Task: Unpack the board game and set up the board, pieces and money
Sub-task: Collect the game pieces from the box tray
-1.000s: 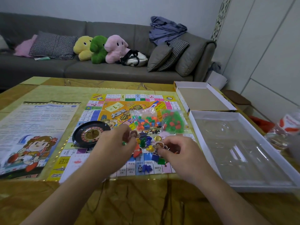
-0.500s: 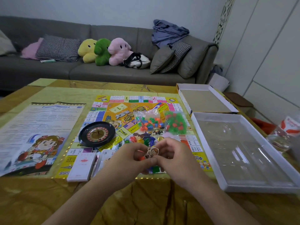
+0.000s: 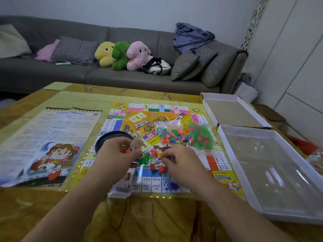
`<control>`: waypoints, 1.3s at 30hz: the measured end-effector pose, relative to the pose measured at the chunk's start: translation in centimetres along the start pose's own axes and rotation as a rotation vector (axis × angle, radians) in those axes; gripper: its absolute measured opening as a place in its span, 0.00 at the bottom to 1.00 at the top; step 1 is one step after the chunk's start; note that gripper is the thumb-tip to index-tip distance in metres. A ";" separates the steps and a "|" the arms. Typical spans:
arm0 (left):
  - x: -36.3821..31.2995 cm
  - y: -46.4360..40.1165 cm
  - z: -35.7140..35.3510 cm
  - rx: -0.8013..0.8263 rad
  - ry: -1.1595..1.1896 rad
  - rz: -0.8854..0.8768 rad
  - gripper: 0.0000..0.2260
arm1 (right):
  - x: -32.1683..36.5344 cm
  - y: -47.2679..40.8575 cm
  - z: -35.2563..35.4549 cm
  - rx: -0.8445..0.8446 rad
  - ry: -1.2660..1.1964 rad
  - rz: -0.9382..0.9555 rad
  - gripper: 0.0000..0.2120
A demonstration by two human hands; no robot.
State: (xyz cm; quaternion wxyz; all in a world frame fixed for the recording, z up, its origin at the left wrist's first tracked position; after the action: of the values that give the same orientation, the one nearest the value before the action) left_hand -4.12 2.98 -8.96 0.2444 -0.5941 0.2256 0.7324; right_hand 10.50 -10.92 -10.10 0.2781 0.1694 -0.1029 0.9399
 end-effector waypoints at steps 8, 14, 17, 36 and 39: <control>0.2 -0.9 -0.6 0.015 -0.070 -0.029 0.10 | 2.0 -1.1 -2.6 0.068 0.167 0.055 0.07; -0.1 -0.7 -1.0 0.029 -0.044 -0.056 0.07 | 1.1 -0.8 -2.9 0.009 0.059 0.048 0.05; 0.0 -0.6 -0.8 0.016 -0.012 -0.054 0.07 | 0.6 -1.0 -1.0 -0.091 -0.222 -0.024 0.06; -0.7 4.7 -7.2 0.420 0.018 0.004 0.07 | -2.6 7.0 2.5 0.098 -0.288 -0.146 0.05; -0.6 5.6 -7.5 0.426 -0.024 0.012 0.07 | -2.7 8.1 2.7 0.072 -0.267 -0.173 0.06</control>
State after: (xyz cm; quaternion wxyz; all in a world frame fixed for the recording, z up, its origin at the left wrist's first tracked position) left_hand -1.83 -6.11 -9.64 0.3629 -0.5189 0.3759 0.6765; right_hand 8.84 -19.68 -9.42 0.3354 0.3108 -0.0900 0.8847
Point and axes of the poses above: each hand's wrist, its own y-axis away from the middle knuckle, its own z-axis out of the back of the hand, x = y × z, the point moved 6 cm from there along -y, towards the middle knuckle, and after that the axes turned 10 degrees about y, right-handed, at the moved point
